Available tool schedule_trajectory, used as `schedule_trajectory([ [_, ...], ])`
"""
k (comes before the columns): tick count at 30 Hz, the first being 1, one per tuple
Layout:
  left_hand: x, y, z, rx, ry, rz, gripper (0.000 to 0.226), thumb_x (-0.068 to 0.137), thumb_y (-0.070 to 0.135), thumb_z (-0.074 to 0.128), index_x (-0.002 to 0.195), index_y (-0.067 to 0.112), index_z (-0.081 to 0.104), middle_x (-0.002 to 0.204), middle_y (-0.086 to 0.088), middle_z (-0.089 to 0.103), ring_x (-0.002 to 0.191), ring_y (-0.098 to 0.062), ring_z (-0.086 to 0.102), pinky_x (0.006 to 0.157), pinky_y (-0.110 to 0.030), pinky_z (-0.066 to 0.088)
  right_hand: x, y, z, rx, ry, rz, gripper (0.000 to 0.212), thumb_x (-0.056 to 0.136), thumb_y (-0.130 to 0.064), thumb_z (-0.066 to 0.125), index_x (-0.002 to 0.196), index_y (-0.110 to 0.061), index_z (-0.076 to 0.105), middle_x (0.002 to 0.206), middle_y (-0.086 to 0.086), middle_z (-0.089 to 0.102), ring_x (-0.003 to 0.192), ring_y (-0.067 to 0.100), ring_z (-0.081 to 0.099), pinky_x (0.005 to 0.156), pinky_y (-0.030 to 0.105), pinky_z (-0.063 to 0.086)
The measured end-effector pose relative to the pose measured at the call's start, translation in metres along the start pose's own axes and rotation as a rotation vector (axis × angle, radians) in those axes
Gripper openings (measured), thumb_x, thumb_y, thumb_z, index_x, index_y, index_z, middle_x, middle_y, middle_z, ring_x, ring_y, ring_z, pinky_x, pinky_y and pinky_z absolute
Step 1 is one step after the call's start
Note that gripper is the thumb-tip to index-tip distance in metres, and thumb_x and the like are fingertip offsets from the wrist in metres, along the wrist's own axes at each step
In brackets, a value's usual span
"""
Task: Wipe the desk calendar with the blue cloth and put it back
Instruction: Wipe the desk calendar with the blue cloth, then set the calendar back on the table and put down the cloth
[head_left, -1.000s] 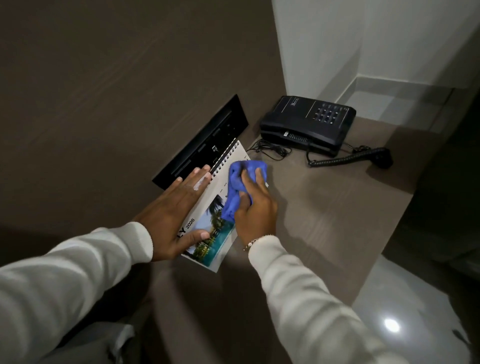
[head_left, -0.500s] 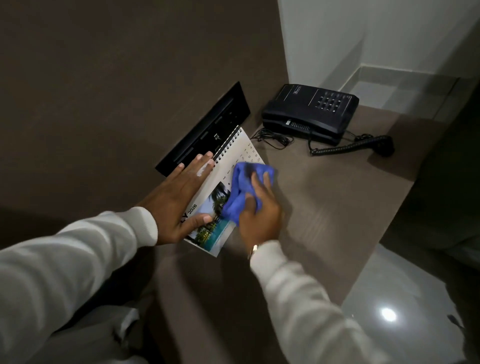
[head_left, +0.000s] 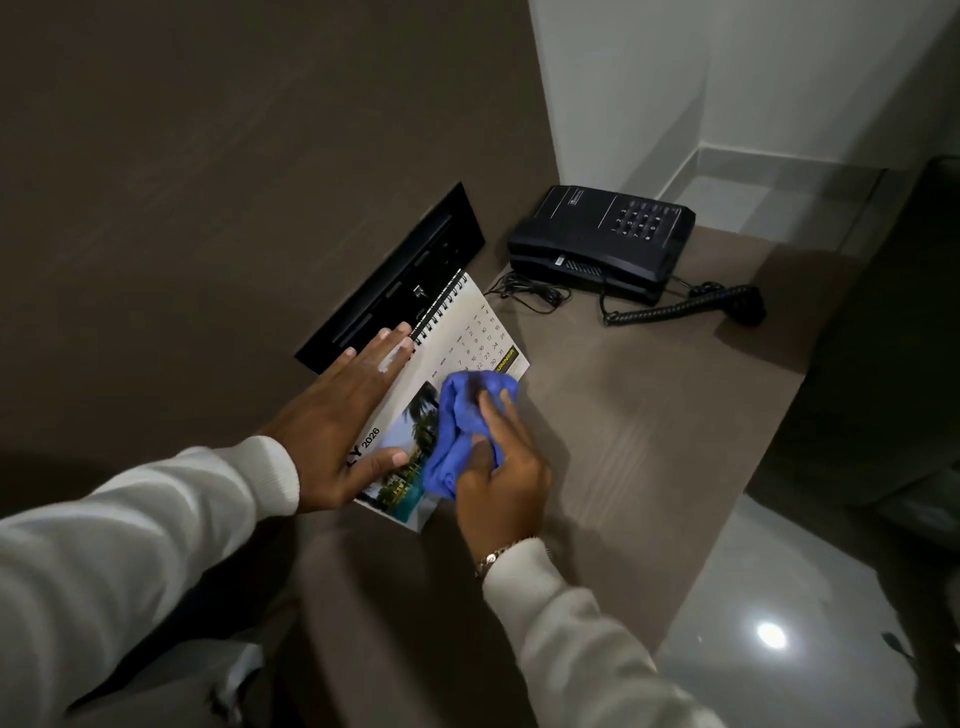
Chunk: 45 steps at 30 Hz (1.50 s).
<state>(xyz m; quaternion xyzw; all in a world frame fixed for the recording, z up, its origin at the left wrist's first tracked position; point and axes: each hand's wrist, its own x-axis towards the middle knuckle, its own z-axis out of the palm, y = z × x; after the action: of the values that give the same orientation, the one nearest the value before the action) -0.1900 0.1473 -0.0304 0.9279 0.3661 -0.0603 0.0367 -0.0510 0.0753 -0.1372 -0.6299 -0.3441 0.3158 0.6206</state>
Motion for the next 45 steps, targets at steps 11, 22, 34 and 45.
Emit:
schedule_trajectory([
  [11,0.002,-0.002,-0.002,-0.048,-0.057,0.001,0.105,0.078,0.057,0.057,0.152,0.011,-0.002,0.164,-0.003,-0.004,0.151,-0.015,0.000,0.121,-0.043,0.019,0.053,-0.010,0.038,0.042,0.127,0.103,0.045,0.089,-0.004,0.051,0.128,-0.025,0.055,0.149,-0.002,0.042,0.129,0.000,0.036,0.091,-0.007,0.023],
  [22,0.005,-0.006,0.005,0.063,-0.127,-0.132,0.124,0.063,0.075,0.058,0.151,0.020,-0.010,0.160,0.012,-0.023,0.149,-0.009,-0.015,0.119,-0.022,-0.014,0.144,-0.033,-0.073,-0.205,-0.020,0.285,0.045,0.080,0.001,0.055,0.122,-0.014,0.062,0.124,0.010,0.066,0.112,0.025,0.061,0.089,0.010,0.035],
  [34,-0.008,0.034,-0.004,-0.007,0.024,-0.360,0.093,0.080,0.070,0.036,0.152,0.024,-0.001,0.163,0.005,0.005,0.151,-0.025,0.000,0.120,-0.053,0.013,0.131,0.002,-0.146,-1.360,-1.126,-0.300,0.076,0.087,-0.066,0.031,0.147,-0.031,-0.002,0.160,0.003,-0.013,0.144,0.035,-0.016,0.112,0.065,0.007],
  [45,-0.037,0.131,0.004,-1.191,0.727,-1.529,0.063,0.097,0.044,0.041,0.151,0.020,0.017,0.160,0.002,0.019,0.148,-0.015,0.016,0.122,-0.036,0.009,0.178,-0.085,-0.076,-0.623,-0.957,-0.013,0.065,0.093,-0.050,0.041,0.147,-0.020,0.021,0.155,0.007,0.029,0.140,0.021,0.028,0.108,0.020,0.014],
])
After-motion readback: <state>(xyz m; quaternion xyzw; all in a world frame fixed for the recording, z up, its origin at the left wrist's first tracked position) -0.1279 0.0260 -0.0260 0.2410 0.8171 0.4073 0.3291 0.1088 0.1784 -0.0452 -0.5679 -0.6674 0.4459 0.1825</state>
